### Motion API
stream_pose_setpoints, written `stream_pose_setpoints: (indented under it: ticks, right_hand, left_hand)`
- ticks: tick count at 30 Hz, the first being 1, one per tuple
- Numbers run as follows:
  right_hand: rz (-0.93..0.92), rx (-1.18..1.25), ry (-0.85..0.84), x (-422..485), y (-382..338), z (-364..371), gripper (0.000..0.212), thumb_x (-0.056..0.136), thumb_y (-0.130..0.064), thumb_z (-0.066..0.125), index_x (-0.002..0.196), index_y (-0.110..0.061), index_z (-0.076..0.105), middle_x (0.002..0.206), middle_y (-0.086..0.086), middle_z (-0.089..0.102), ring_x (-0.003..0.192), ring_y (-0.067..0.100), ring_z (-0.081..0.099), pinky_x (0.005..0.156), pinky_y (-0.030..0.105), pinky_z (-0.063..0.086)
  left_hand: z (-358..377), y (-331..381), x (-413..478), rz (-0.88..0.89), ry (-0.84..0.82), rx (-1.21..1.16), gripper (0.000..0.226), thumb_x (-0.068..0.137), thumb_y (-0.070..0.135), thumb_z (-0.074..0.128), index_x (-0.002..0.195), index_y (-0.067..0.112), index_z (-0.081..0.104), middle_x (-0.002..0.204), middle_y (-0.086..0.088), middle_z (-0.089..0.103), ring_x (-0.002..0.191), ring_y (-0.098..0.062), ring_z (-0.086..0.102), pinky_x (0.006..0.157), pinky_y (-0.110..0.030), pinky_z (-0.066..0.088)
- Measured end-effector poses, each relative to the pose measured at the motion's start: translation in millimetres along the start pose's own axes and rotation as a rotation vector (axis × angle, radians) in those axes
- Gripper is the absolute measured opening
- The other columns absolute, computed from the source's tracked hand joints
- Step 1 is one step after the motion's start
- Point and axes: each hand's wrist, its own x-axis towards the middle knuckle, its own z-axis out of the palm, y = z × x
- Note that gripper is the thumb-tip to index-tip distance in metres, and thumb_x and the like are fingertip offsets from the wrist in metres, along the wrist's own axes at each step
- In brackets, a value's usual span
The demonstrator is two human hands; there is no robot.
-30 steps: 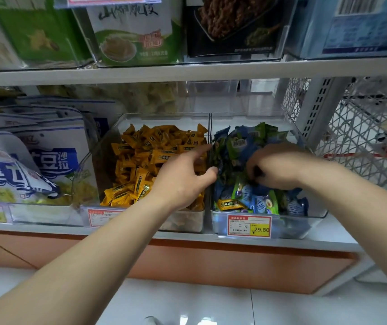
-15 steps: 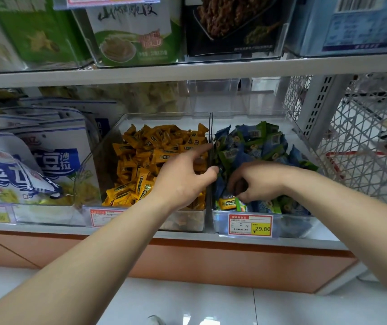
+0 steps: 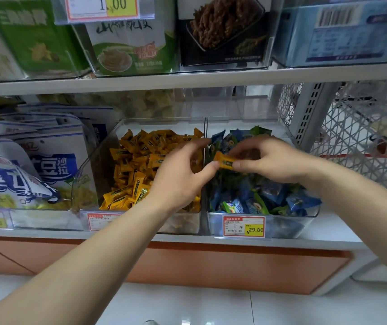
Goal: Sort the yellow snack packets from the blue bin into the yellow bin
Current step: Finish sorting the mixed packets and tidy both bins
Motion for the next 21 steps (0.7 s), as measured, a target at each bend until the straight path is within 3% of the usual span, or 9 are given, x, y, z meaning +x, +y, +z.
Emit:
stream_pose_setpoints:
  ticks: [3, 6, 9, 12, 14, 17, 19, 21]
  right_hand:
    - [-0.012, 0.445, 0.071, -4.9, -6.0, 6.6, 0.021, 0.084, -0.01, 0.075, 0.101, -0.023, 0.071, 0.096, 0.004, 0.077, 0.089, 0.019, 0.072, 0.08, 0.029, 0.059]
    - [0.03, 0.6, 0.183, -4.7, -4.9, 13.1, 0.026, 0.083, -0.003, 0.075, 0.102, -0.019, 0.07, 0.101, 0.008, 0.075, 0.095, 0.023, 0.072, 0.086, 0.04, 0.059]
    - [0.042, 0.219, 0.261, -3.4, 4.5, 15.2, 0.017, 0.089, -0.021, 0.071, 0.105, -0.026, 0.071, 0.106, -0.005, 0.073, 0.101, 0.013, 0.067, 0.09, 0.03, 0.053]
    - [-0.029, -0.16, 0.015, -4.6, 10.1, 22.5, 0.024, 0.094, -0.036, 0.062, 0.117, -0.033, 0.067, 0.115, -0.014, 0.067, 0.106, 0.005, 0.061, 0.086, 0.02, 0.046]
    - [-0.022, -0.326, -0.242, -3.7, 13.2, 28.4, 0.037, 0.095, -0.05, 0.054, 0.127, -0.035, 0.062, 0.128, -0.014, 0.062, 0.112, 0.003, 0.056, 0.087, 0.02, 0.043]
    - [0.079, -0.552, -0.524, 0.2, 19.4, 28.5, 0.059, 0.086, -0.073, 0.046, 0.135, -0.041, 0.054, 0.138, -0.014, 0.054, 0.119, 0.01, 0.053, 0.099, 0.032, 0.045]
    - [0.085, -0.712, -0.529, 3.4, 23.5, 21.9, 0.06, 0.081, -0.074, 0.052, 0.131, -0.042, 0.055, 0.133, -0.013, 0.056, 0.116, 0.013, 0.054, 0.097, 0.036, 0.048]
    - [0.017, -0.878, -0.444, 4.5, 26.8, 12.3, 0.047, 0.08, -0.068, 0.058, 0.12, -0.044, 0.061, 0.122, -0.013, 0.061, 0.113, 0.016, 0.054, 0.092, 0.035, 0.049]
  left_hand:
    - [-3.6, 18.1, 2.9, 0.075, 0.063, -0.071, 0.04, 0.091, 0.037, 0.069, 0.13, 0.028, 0.061, 0.112, 0.017, 0.067, 0.103, 0.004, 0.061, 0.088, -0.013, 0.048]
    - [-15.9, 18.3, 8.1, -0.015, 0.166, -0.098, 0.029, 0.088, 0.03, 0.073, 0.115, 0.029, 0.065, 0.093, 0.018, 0.067, 0.087, 0.007, 0.062, 0.072, -0.006, 0.047]
    - [-34.7, 0.8, 9.1, -0.2, 0.218, 0.019, 0.034, 0.087, 0.033, 0.072, 0.119, 0.026, 0.06, 0.096, 0.011, 0.066, 0.089, -0.005, 0.064, 0.074, -0.023, 0.054]
    - [-44.1, -13.9, 6.5, -0.262, 0.203, 0.339, 0.053, 0.088, 0.044, 0.068, 0.134, 0.022, 0.053, 0.124, -0.004, 0.062, 0.114, -0.029, 0.057, 0.089, -0.045, 0.053]
    - [-41.4, -9.7, 6.0, -0.172, 0.217, 0.348, 0.052, 0.088, 0.046, 0.066, 0.135, 0.026, 0.054, 0.131, -0.003, 0.06, 0.121, -0.028, 0.053, 0.093, -0.045, 0.051]
    - [-21.9, -0.8, 1.7, -0.093, -0.017, 0.295, 0.056, 0.087, 0.058, 0.061, 0.136, 0.034, 0.051, 0.133, 0.004, 0.059, 0.121, -0.017, 0.054, 0.095, -0.038, 0.05]
    - [-7.2, 0.8, -6.7, -0.08, -0.164, 0.3, 0.065, 0.086, 0.062, 0.061, 0.142, 0.033, 0.044, 0.135, 0.006, 0.059, 0.122, -0.016, 0.056, 0.096, -0.037, 0.051]
    - [-0.2, -2.7, -11.2, -0.071, -0.173, 0.304, 0.069, 0.085, 0.062, 0.06, 0.144, 0.033, 0.039, 0.134, 0.006, 0.059, 0.121, -0.017, 0.056, 0.095, -0.036, 0.051]
